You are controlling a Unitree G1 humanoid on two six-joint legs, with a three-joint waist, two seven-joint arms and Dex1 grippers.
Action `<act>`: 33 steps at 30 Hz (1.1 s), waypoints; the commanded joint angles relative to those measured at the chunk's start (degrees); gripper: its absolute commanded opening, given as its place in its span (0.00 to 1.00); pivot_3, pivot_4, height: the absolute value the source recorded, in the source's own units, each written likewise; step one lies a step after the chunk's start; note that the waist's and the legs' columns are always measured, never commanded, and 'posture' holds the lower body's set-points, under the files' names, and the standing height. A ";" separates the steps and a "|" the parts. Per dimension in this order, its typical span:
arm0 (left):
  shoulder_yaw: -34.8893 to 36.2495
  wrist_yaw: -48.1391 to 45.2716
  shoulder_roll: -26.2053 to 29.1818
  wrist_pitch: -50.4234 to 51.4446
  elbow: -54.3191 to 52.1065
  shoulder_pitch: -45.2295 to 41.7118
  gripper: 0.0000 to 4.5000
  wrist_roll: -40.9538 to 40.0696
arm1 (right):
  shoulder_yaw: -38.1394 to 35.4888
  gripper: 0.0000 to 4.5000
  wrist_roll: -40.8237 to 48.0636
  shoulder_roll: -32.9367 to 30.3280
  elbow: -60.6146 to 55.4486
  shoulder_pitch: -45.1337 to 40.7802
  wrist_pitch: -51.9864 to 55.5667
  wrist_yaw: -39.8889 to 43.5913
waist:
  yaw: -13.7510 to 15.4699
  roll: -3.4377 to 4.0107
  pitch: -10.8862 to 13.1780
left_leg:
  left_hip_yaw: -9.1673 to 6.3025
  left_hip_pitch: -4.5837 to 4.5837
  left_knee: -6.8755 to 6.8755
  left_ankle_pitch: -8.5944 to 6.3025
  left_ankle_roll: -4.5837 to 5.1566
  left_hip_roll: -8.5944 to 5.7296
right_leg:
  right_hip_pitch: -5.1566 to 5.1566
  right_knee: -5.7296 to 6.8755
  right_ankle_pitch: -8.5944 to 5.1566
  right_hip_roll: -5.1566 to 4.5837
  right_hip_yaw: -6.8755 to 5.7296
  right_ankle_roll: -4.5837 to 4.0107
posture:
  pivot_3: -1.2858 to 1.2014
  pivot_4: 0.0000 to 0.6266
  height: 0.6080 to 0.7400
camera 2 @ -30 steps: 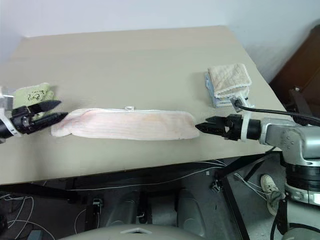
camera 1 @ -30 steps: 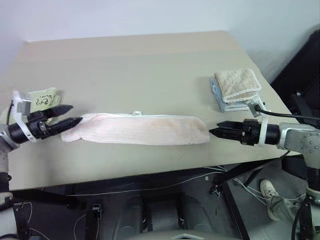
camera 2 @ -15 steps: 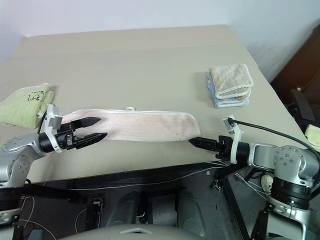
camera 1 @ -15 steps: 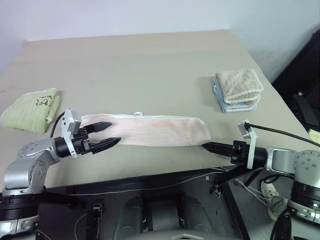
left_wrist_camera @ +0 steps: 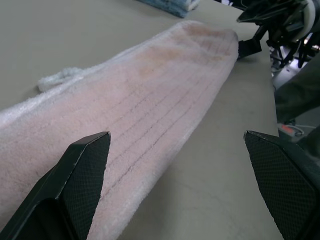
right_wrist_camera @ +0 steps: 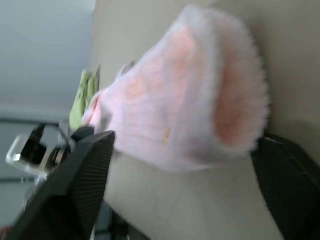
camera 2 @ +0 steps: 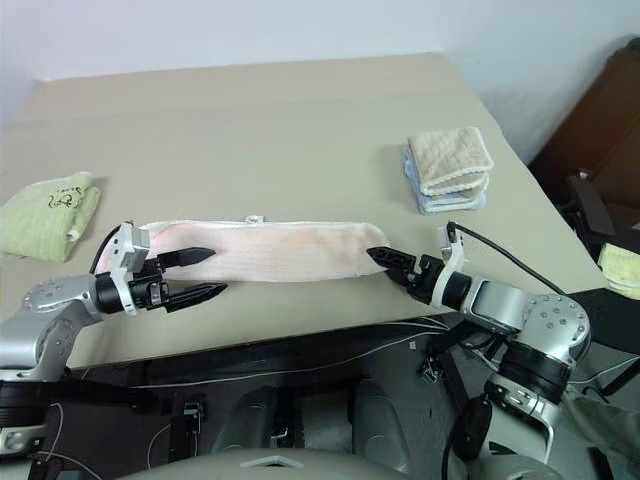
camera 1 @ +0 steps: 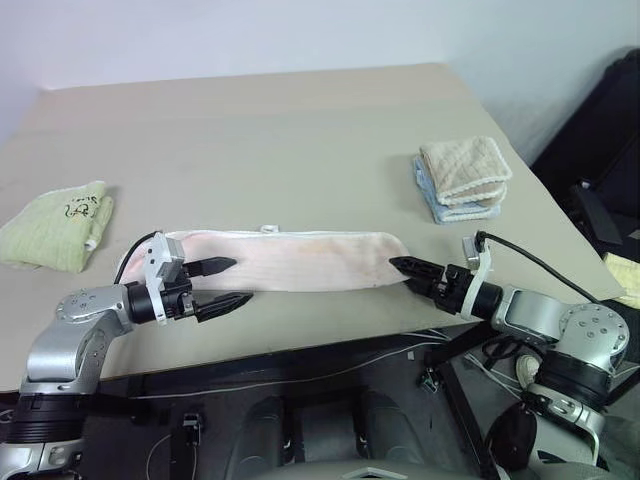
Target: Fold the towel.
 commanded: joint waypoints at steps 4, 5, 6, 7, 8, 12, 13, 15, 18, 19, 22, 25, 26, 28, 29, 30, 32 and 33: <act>-1.11 -0.01 -0.85 -2.84 -0.14 -0.48 1.00 1.24 | -1.78 0.49 3.81 0.38 -0.21 -0.79 0.31 -7.61 | 0.08 0.01 0.00 | -0.01 -0.09 -0.02 0.00 0.01 0.01 | -0.07 -0.04 -0.01 0.00 -0.06 0.00 | 0.52 0.24 1.00; -1.14 0.14 -0.98 -3.08 -0.03 -0.54 1.00 1.28 | -1.82 0.41 4.45 0.58 -0.48 -1.07 0.31 -8.47 | 0.08 0.02 0.01 | 0.00 -0.12 -0.03 0.01 0.02 0.01 | -0.09 -0.07 -0.01 0.01 -0.06 0.00 | 0.52 0.24 1.00; -0.86 0.54 -1.26 -2.94 0.11 -0.89 1.00 0.88 | -2.36 0.33 5.14 0.52 -0.53 -1.79 0.31 -9.07 | 0.07 0.02 0.01 | 0.00 -0.14 -0.04 0.02 0.03 0.01 | -0.11 -0.08 -0.01 0.02 -0.06 0.00 | 0.52 0.24 1.00; -0.64 0.83 -1.47 -2.83 0.23 -1.14 1.00 0.56 | -2.83 0.26 5.70 0.47 -0.48 -2.31 0.31 -9.64 | 0.06 0.03 0.02 | 0.01 -0.18 -0.05 0.05 0.08 0.01 | -0.16 -0.08 -0.01 0.02 -0.06 0.00 | 0.52 0.24 1.00; 0.05 1.57 -1.76 -3.32 1.28 -2.04 1.00 0.61 | -3.35 0.19 6.44 0.04 -0.63 -2.78 0.27 -9.74 | 0.07 0.03 0.02 | 0.03 -0.25 -0.05 0.08 0.15 0.01 | -0.23 -0.08 -0.02 0.03 -0.05 0.01 | 0.52 0.24 1.00; 1.43 5.72 -3.06 -10.89 7.27 -5.96 1.00 4.91 | -4.15 0.01 9.48 -1.96 -0.90 -2.91 -0.15 -9.53 | 0.33 0.04 0.02 | 0.02 -0.39 -0.03 0.12 0.21 0.03 | -0.33 -0.07 -0.01 0.11 -0.10 0.03 | 0.52 0.24 1.00; 1.61 6.36 -3.15 -11.61 8.51 -6.88 1.00 5.25 | -4.20 0.01 10.01 -2.95 -0.77 -2.74 -0.33 -9.31 | 0.39 0.03 0.02 | 0.01 -0.40 -0.02 0.12 0.22 0.03 | -0.32 -0.07 -0.02 0.11 -0.13 0.04 | 0.52 0.24 1.00; 1.84 6.61 -3.16 -12.17 9.75 -7.71 1.00 5.22 | -3.09 0.01 9.66 -5.68 -0.99 -2.00 -0.38 -8.17 | 0.44 0.04 0.03 | 0.02 -0.44 0.00 0.13 0.23 0.03 | -0.32 -0.08 -0.02 0.15 -0.18 0.06 | 0.52 0.24 1.00; 1.74 6.65 -2.78 -12.85 10.56 -7.82 1.00 5.66 | -1.78 0.01 8.20 -10.24 0.18 -1.66 -0.94 -6.08 | 0.47 0.03 0.03 | 0.07 -0.51 0.05 0.08 0.32 0.02 | -0.33 -0.11 -0.04 0.21 -0.18 0.11 | 0.52 0.24 1.00; 1.67 6.71 -2.47 -13.06 10.84 -7.62 1.00 6.04 | -1.99 0.01 7.73 -12.42 1.60 -2.19 -1.65 -5.13 | 0.45 0.03 0.03 | 0.09 -0.51 0.07 0.07 0.34 0.02 | -0.33 -0.12 -0.05 0.26 -0.18 0.12 | 0.52 0.24 1.00; 2.26 6.65 -1.79 -13.50 11.78 -7.20 1.00 6.28 | -1.61 0.01 6.61 -17.97 3.74 -2.99 -2.69 -1.77 | 0.52 0.02 0.03 | 0.11 -0.52 0.09 0.07 0.35 0.02 | -0.33 -0.11 -0.06 0.31 -0.18 0.16 | 0.52 0.24 1.00; 3.08 7.60 -1.39 -14.65 14.16 -7.93 1.00 7.00 | -0.22 0.01 6.13 -20.98 4.00 -2.98 -2.60 0.93 | 0.52 0.01 0.03 | 0.10 -0.51 0.09 0.07 0.35 0.05 | -0.33 -0.10 -0.09 0.37 -0.19 0.21 | 0.52 0.24 1.00; 3.31 8.06 -1.34 -15.27 15.13 -8.32 1.00 7.36 | 0.39 0.01 5.89 -21.79 3.81 -2.77 -2.56 1.99 | 0.49 0.01 0.03 | 0.09 -0.50 0.09 0.07 0.35 0.06 | -0.33 -0.08 -0.10 0.38 -0.19 0.24 | 0.52 0.24 1.00; 3.65 9.36 -1.54 -16.49 17.05 -9.23 1.00 8.04 | 1.50 0.01 5.54 -22.95 3.19 -2.22 -2.56 3.93 | 0.46 0.00 0.03 | 0.09 -0.50 0.09 0.07 0.35 0.08 | -0.33 -0.07 -0.11 0.40 -0.19 0.27 | 0.52 0.24 1.00; 3.81 9.83 -1.65 -17.01 17.85 -9.59 1.00 8.25 | 1.81 0.01 5.41 -23.26 3.05 -2.09 -2.59 4.52 | 0.51 0.00 0.04 | 0.09 -0.50 0.09 0.07 0.35 0.08 | -0.33 -0.05 -0.12 0.40 -0.19 0.30 | 0.52 0.24 1.00; 3.93 10.29 -1.76 -17.66 18.83 -9.96 1.00 8.57 | 2.12 0.01 5.27 -23.46 2.85 -1.97 -2.70 5.01 | 0.53 -0.01 0.04 | 0.09 -0.50 0.10 0.07 0.35 0.08 | -0.33 -0.05 -0.12 0.40 -0.19 0.31 | 0.52 0.24 1.00; 4.04 11.42 -1.95 -19.12 20.78 -10.76 1.00 9.41 | 2.50 0.01 5.16 -23.79 2.47 -1.80 -2.90 5.76 | 0.57 -0.01 0.04 | 0.09 -0.50 0.11 0.07 0.35 0.08 | -0.32 -0.05 -0.07 0.40 -0.19 0.40 | 0.52 0.24 1.00; 4.16 12.44 -2.10 -19.99 22.00 -11.33 1.00 10.02 | 2.59 0.01 5.15 -23.92 2.20 -1.67 -2.93 6.10 | 0.58 -0.01 0.04 | 0.10 -0.50 0.11 0.07 0.35 0.07 | -0.32 -0.05 -0.03 0.40 -0.19 0.47 | 0.52 0.24 1.00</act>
